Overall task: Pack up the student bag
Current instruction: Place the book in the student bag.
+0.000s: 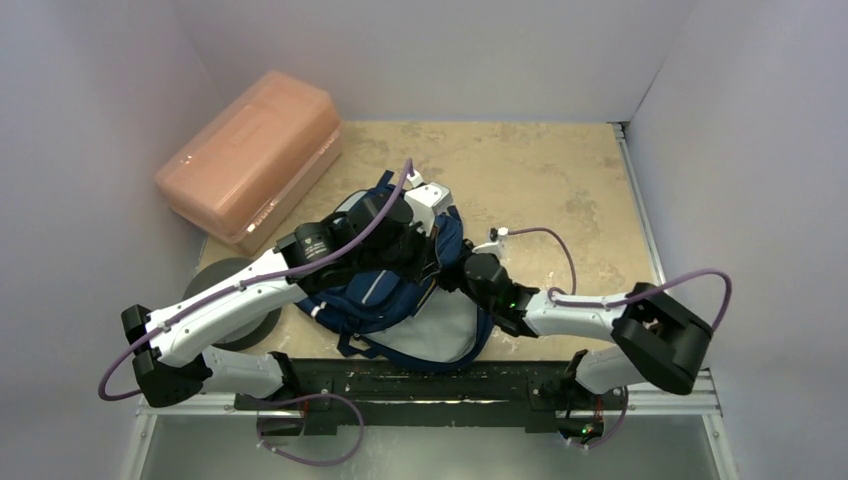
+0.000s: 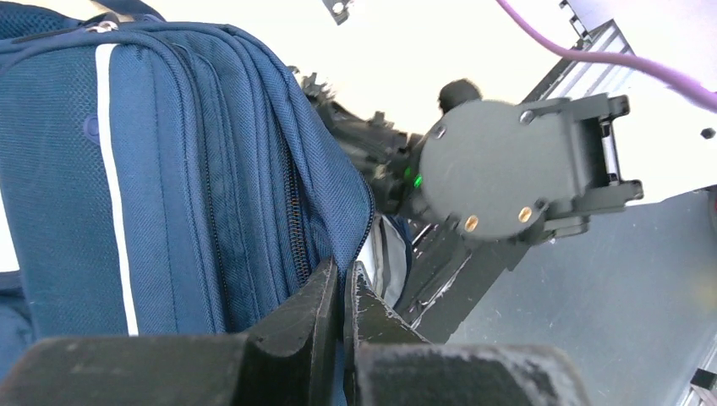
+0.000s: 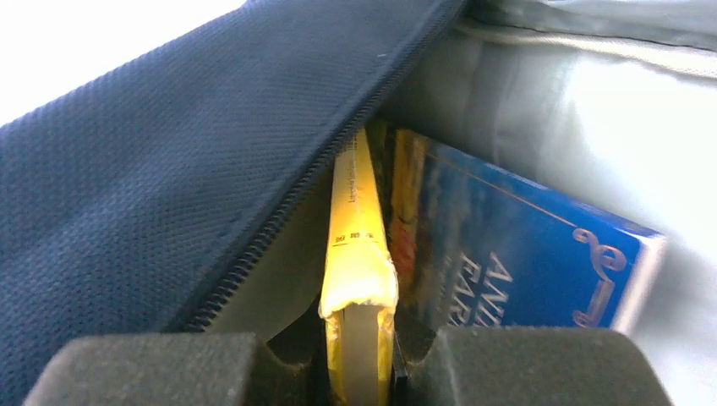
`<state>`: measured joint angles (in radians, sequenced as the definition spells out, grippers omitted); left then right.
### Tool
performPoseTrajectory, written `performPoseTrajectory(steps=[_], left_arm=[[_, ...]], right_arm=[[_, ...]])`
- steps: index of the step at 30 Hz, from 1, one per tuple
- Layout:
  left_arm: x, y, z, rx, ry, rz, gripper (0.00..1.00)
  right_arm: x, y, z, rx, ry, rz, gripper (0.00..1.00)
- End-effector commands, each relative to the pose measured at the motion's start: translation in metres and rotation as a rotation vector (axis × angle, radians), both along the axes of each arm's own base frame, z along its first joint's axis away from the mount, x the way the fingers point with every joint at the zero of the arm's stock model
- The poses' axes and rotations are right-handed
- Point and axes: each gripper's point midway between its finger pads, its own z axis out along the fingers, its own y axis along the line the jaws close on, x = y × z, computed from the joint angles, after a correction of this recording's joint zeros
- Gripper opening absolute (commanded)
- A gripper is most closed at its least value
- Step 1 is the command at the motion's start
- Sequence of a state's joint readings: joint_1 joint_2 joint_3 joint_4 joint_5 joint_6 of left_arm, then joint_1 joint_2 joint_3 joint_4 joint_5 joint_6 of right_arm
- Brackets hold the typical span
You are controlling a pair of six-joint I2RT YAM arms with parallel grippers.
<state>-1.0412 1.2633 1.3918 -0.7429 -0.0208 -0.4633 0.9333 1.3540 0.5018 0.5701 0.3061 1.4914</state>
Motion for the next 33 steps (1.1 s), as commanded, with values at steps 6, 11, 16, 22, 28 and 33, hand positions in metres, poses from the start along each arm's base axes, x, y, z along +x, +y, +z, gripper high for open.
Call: performPoseTrajectory(steps=[6, 11, 16, 22, 28, 33], left_arm=[[-0.008, -0.026, 0.066, -0.253, -0.06, -0.07, 0.0], [-0.002, -0.013, 0.058, -0.221, -0.096, -0.022, 0.0], [0.003, -0.004, 0.051, -0.191, -0.117, 0.007, 0.0], [0.009, -0.005, 0.045, -0.164, -0.127, 0.019, 0.0], [0.008, -0.013, 0.028, -0.135, -0.075, 0.006, 0.0], [-0.006, -0.043, -0.022, -0.133, 0.136, -0.067, 0.17]], right_arm=[[0.029, 0.016, 0.014, -0.1, -0.167, -0.176, 0.6], [-0.009, -0.003, -0.019, -0.317, -0.205, -0.016, 0.8], [-0.05, -0.011, -0.03, -0.467, -0.308, 0.261, 0.9], [-0.091, -0.017, -0.059, -0.547, -0.246, 0.501, 0.82], [-0.097, -0.057, -0.046, -0.595, -0.281, 0.438, 0.58], [-0.071, -0.157, 0.021, -0.752, -0.235, 0.024, 0.63]])
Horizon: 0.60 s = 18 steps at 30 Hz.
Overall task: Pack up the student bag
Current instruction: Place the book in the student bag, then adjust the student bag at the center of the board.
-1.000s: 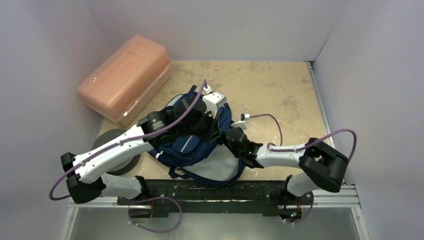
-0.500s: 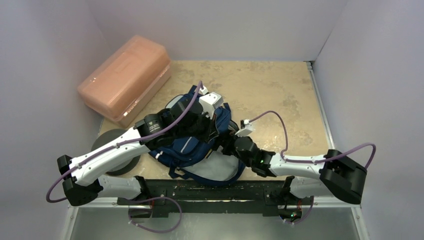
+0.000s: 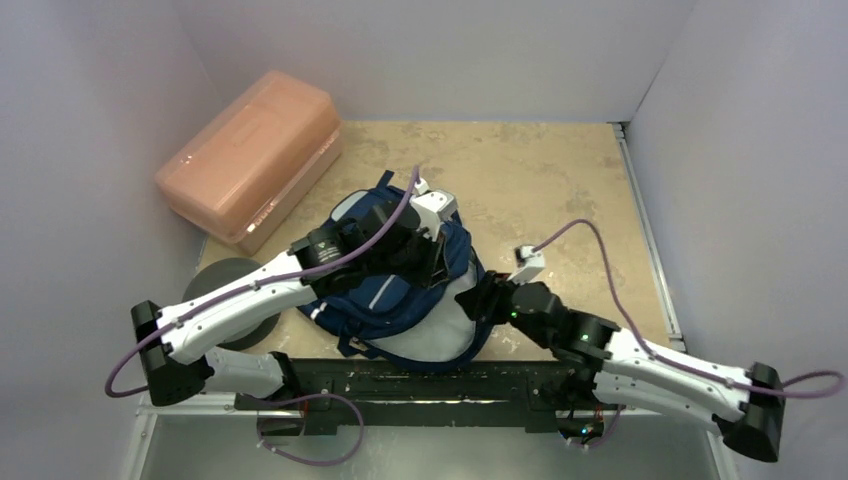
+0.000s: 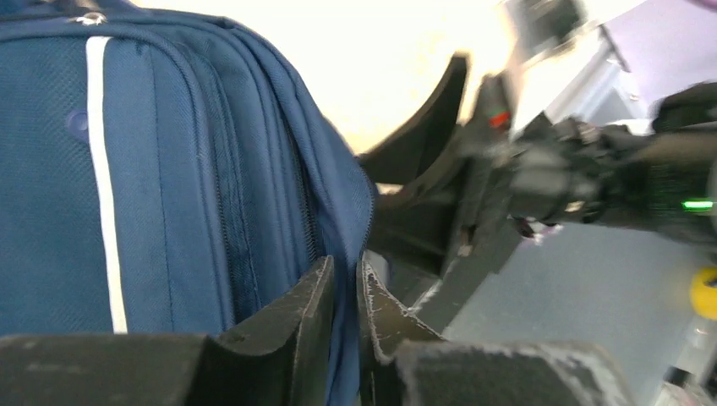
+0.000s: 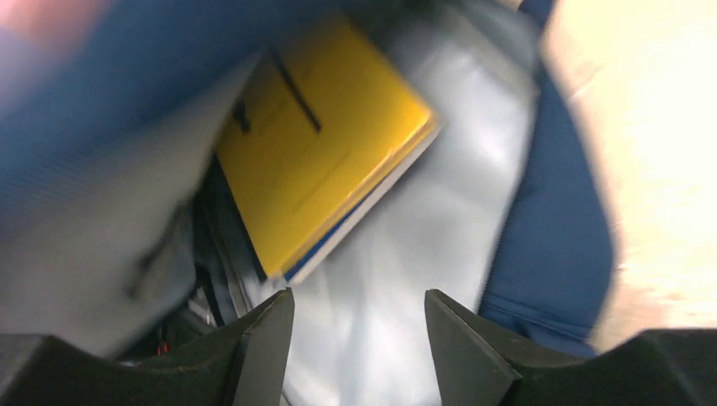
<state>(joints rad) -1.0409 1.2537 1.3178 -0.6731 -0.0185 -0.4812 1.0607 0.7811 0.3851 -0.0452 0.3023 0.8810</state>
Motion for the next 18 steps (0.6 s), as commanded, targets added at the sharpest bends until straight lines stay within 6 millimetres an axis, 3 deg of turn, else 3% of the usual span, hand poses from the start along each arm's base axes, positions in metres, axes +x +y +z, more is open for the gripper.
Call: performPoseTrajectory(steps=[1, 3, 4, 6, 8, 10, 13, 16, 18], left_arm=[[-0.016, -0.051, -0.017, -0.151, 0.209, -0.139, 0.21], [-0.029, -0.07, -0.035, -0.215, 0.363, -0.198, 0.27], [-0.032, -0.075, -0.043, -0.233, 0.402, -0.212, 0.3], [-0.036, -0.073, -0.056, -0.22, 0.444, -0.202, 0.4], [-0.032, -0.056, -0.066, -0.172, 0.421, -0.126, 0.47], [-0.022, -0.023, -0.07, -0.111, 0.339, 0.011, 0.52], [-0.004, 0.057, -0.078, -0.013, 0.211, 0.342, 0.62], [-0.01, 0.132, -0.097, 0.023, 0.196, 0.629, 0.67], [-0.023, 0.163, -0.109, -0.023, 0.228, 0.741, 0.67]], right_arm=[[0.024, -0.102, 0.062, -0.112, -0.109, -0.407, 0.68], [0.026, -0.129, 0.1, -0.05, -0.177, -0.502, 0.73], [0.025, -0.13, 0.117, -0.019, -0.224, -0.483, 0.78], [0.023, -0.117, 0.144, 0.001, -0.327, -0.369, 0.94], [0.017, -0.088, 0.16, -0.014, -0.404, -0.191, 0.99], [0.01, -0.045, 0.153, -0.071, -0.403, 0.017, 0.99], [-0.015, 0.019, 0.133, -0.083, -0.346, 0.352, 0.99], [-0.055, 0.071, 0.105, -0.006, -0.298, 0.701, 0.95], [-0.078, 0.095, 0.09, 0.063, -0.263, 0.843, 0.93]])
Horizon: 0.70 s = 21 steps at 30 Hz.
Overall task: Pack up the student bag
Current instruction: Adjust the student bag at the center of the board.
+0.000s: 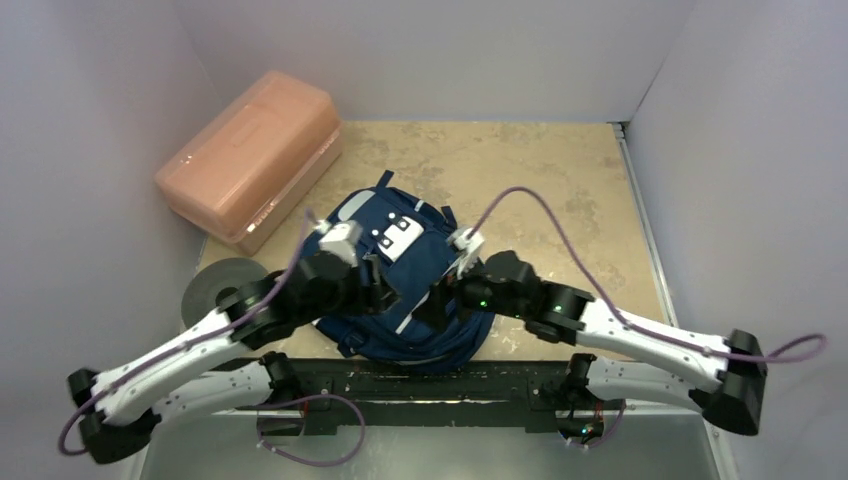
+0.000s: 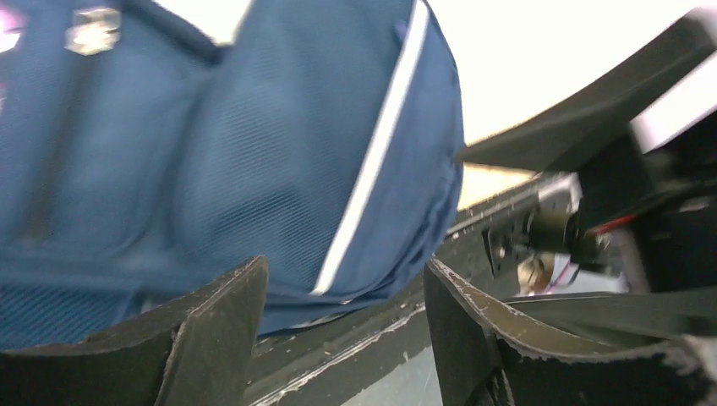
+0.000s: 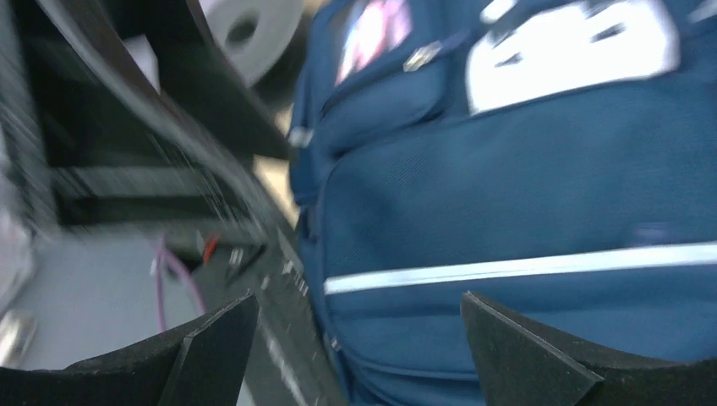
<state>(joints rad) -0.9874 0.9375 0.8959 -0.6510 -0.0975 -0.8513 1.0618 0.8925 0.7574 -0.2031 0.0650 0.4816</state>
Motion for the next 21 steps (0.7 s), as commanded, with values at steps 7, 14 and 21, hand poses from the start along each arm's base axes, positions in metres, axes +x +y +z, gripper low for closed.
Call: performPoseTrajectory(steps=[7, 14, 21], left_arm=[[-0.012, 0.119, -0.096, 0.119, 0.155, 0.58, 0.77], [0.053, 0.085, -0.109, -0.005, 0.154, 0.528, 0.71], [0.094, 0.055, -0.084, 0.018, 0.184, 0.401, 0.53]], right_arm=[[-0.04, 0.074, -0.099, -0.138, 0.114, 0.313, 0.76], [0.06, -0.011, -0.12, -0.204, -0.018, -0.361, 0.87], [0.078, -0.01, -0.076, -0.322, -0.156, -0.277, 0.84]])
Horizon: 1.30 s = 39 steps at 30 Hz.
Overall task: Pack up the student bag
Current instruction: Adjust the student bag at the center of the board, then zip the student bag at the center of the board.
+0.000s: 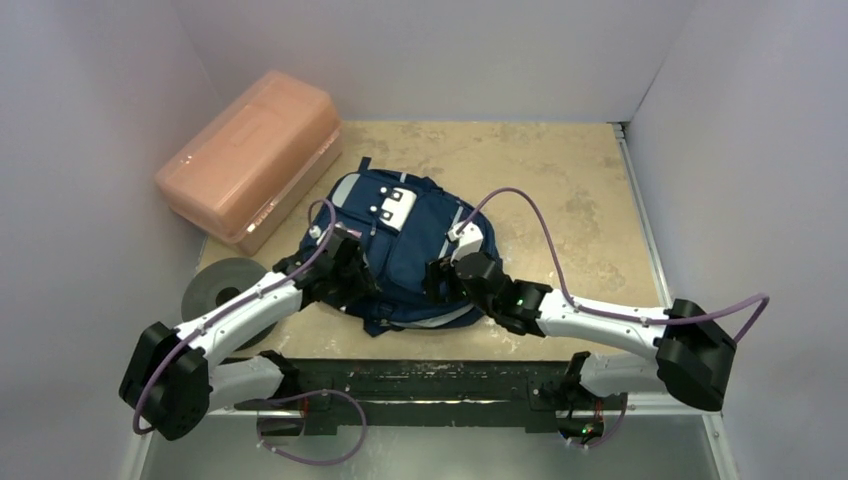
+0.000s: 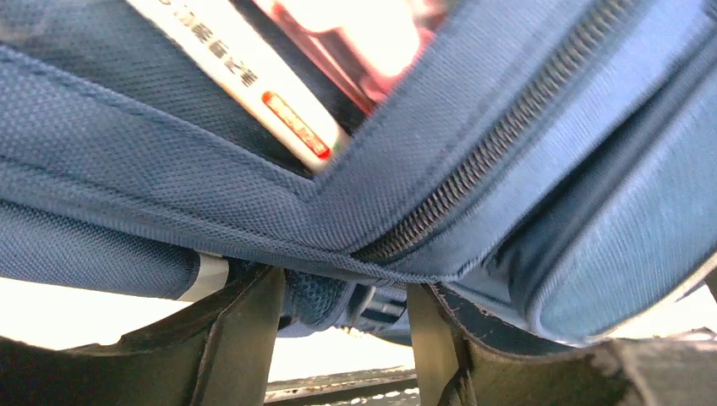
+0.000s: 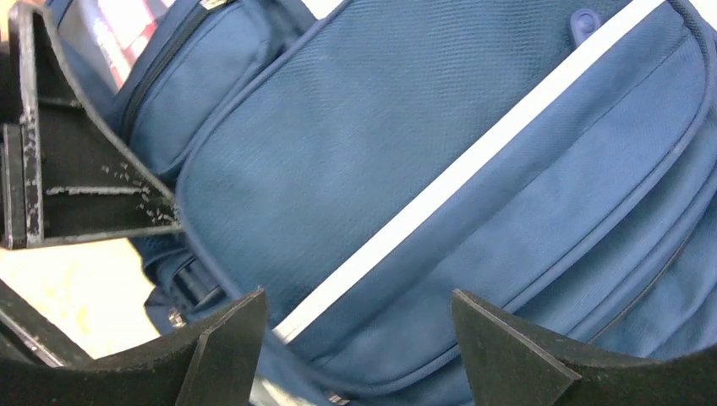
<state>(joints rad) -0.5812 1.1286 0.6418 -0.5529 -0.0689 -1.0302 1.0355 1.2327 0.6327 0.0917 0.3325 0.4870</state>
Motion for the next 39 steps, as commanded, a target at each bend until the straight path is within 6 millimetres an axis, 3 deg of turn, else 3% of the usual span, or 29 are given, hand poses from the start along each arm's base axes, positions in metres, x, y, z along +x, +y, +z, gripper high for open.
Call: performPoseTrajectory(steps=[1, 5, 8, 10, 14, 18, 20, 26, 36, 39], left_arm=[[0.034, -0.026, 0.05, -0.092, -0.17, -0.108, 0.53], [0.012, -0.004, 0.055, -0.068, -0.175, -0.057, 0.65], [-0.007, 0.006, 0.051, -0.105, -0.154, -0.007, 0.7], [-0.016, 0.01, 0.052, -0.134, -0.146, 0.028, 0.72], [-0.024, 0.008, 0.064, -0.209, -0.149, 0.069, 0.72], [-0.029, 0.008, 0.078, -0.241, -0.154, 0.072, 0.71], [-0.034, 0.012, 0.081, -0.234, -0.143, 0.08, 0.71], [-0.046, 0.017, 0.089, -0.254, -0.164, 0.069, 0.69], [-0.054, 0.024, 0.103, -0.27, -0.221, 0.055, 0.68], [-0.055, 0.026, 0.105, -0.268, -0.231, 0.049, 0.68]], right_arm=[[0.002, -0.003, 0.038, -0.123, -0.125, 0.083, 0.85], [-0.05, 0.042, 0.057, 0.089, 0.085, 0.26, 0.81], [-0.083, 0.063, 0.045, 0.26, 0.368, 0.137, 0.76], [-0.099, 0.076, 0.035, 0.287, 0.452, 0.069, 0.75], [-0.101, 0.093, 0.02, 0.283, 0.458, -0.14, 0.7], [-0.097, 0.105, 0.003, 0.328, 0.401, -0.361, 0.48], [-0.091, 0.108, -0.007, 0.336, 0.378, -0.44, 0.43], [-0.065, 0.104, -0.02, 0.282, 0.244, -0.626, 0.39], [-0.057, 0.091, -0.047, 0.13, 0.158, -0.75, 0.39], [-0.054, 0.097, -0.048, 0.126, 0.146, -0.736, 0.38]])
